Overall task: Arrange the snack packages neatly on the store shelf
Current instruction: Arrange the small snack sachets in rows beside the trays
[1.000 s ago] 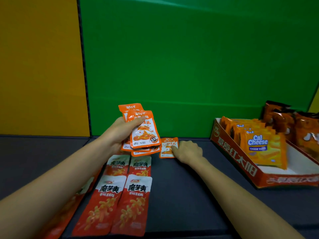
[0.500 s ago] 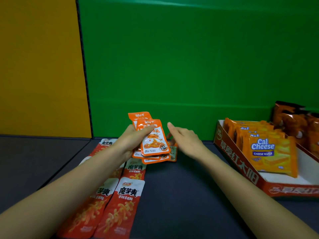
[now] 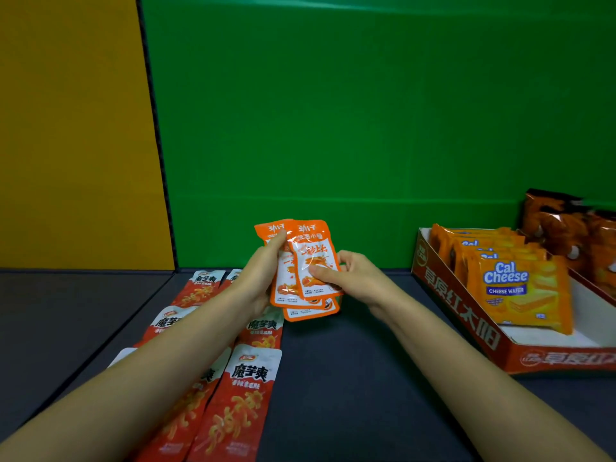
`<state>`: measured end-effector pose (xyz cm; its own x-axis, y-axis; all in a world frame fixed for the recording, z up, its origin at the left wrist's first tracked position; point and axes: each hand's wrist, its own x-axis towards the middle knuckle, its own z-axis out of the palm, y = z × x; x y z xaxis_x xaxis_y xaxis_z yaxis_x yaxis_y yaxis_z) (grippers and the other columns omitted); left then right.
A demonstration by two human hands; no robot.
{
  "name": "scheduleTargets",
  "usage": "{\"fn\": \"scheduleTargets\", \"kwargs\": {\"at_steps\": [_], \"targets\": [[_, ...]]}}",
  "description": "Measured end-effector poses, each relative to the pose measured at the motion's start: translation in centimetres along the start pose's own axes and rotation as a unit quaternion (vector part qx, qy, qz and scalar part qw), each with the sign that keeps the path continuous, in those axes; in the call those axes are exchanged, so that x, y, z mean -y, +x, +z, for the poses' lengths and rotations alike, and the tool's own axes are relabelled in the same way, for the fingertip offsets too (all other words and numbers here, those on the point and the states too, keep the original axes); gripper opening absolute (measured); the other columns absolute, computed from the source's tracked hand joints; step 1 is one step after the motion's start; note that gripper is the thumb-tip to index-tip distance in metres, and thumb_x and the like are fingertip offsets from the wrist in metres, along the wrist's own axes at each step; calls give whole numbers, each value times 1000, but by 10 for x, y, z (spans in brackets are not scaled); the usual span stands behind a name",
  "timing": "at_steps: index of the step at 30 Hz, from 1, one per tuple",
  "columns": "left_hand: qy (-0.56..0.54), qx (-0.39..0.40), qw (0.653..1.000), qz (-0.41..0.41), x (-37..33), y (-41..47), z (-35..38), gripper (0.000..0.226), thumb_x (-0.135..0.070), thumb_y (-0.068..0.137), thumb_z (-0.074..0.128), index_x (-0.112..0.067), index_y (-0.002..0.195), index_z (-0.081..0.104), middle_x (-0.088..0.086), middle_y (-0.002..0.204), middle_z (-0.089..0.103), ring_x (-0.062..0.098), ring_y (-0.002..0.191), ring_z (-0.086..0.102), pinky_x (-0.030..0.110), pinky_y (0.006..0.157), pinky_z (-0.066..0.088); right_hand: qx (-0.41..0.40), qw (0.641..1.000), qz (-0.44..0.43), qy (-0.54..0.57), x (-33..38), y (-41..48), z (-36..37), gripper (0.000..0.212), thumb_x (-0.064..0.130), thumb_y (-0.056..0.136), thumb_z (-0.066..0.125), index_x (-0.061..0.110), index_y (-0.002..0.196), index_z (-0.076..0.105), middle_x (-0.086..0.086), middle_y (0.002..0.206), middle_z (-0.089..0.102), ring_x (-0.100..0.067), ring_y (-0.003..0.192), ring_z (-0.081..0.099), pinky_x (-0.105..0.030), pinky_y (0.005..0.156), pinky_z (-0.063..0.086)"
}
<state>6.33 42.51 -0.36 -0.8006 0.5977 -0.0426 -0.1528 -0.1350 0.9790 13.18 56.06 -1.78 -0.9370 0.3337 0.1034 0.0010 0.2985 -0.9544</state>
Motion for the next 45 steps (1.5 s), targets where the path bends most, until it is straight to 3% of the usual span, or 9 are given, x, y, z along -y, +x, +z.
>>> {"fn": "scheduleTargets", "kwargs": {"at_steps": [6,9,14,19,27,30,34,38,45], "targets": [[65,-3,998,7,-1,-1,-1,10,-17,95,52,-12,91,60,1,62,71,10,44,66,22,41,53,16,997,35,61,-8,4,-6,13,25,92,57,18,83,64,4,76,69,0,57,65,-11,57,52],[85,-13,996,7,-3,1,-6,12,-18,95,53,-12,87,59,2,65,70,10,43,66,23,40,53,-85,994,26,67,-11,7,-16,20,21,95,52,19,78,61,2,79,67,-1,60,63,-7,55,49],[75,-17,997,10,-13,6,-21,12,-16,94,53,-8,87,59,1,57,72,14,49,69,26,48,58,-196,962,97,-165,-37,16,-51,28,26,95,47,9,104,68,-15,115,68,-29,107,63,-39,99,46],[81,-14,997,-1,-10,7,-24,11,-16,94,54,-7,90,59,2,58,72,14,49,69,26,47,57,-135,901,194,-363,-49,14,-55,43,40,94,42,12,121,59,-11,128,59,-28,116,56,-34,97,43],[113,-6,994,-12,-5,1,-17,13,-19,94,54,-11,85,59,4,69,70,10,45,66,22,42,53,-186,839,149,-490,-50,6,-49,60,61,89,38,13,119,57,-12,125,59,-32,115,55,-37,88,45],[117,-3,993,-15,-4,0,-16,11,-18,94,54,-10,88,58,6,79,68,10,47,66,23,46,56,-233,879,40,-414,-35,-3,-39,49,62,90,36,19,101,57,-6,110,65,-29,104,59,-38,87,46],[107,13,994,-14,0,-1,-8,8,-13,93,55,-9,86,58,8,80,67,9,45,66,21,45,55,-143,963,-41,-224,-12,-10,-4,47,68,83,44,24,87,60,4,93,68,-18,92,64,-39,87,50],[87,17,996,-11,4,-2,0,8,-11,92,55,-7,87,60,6,71,69,11,46,67,22,48,57,-119,984,-37,-126,-8,-9,13,33,49,78,68,20,77,50,0,77,64,-15,72,65,-30,69,50],[27,5,999,-36,7,0,6,29,-23,101,37,-11,83,56,4,66,71,16,61,67,36,71,54,-49,997,12,54,-16,-11,1,20,24,86,66,14,73,55,8,55,67,2,45,62,-11,45,48]]}}
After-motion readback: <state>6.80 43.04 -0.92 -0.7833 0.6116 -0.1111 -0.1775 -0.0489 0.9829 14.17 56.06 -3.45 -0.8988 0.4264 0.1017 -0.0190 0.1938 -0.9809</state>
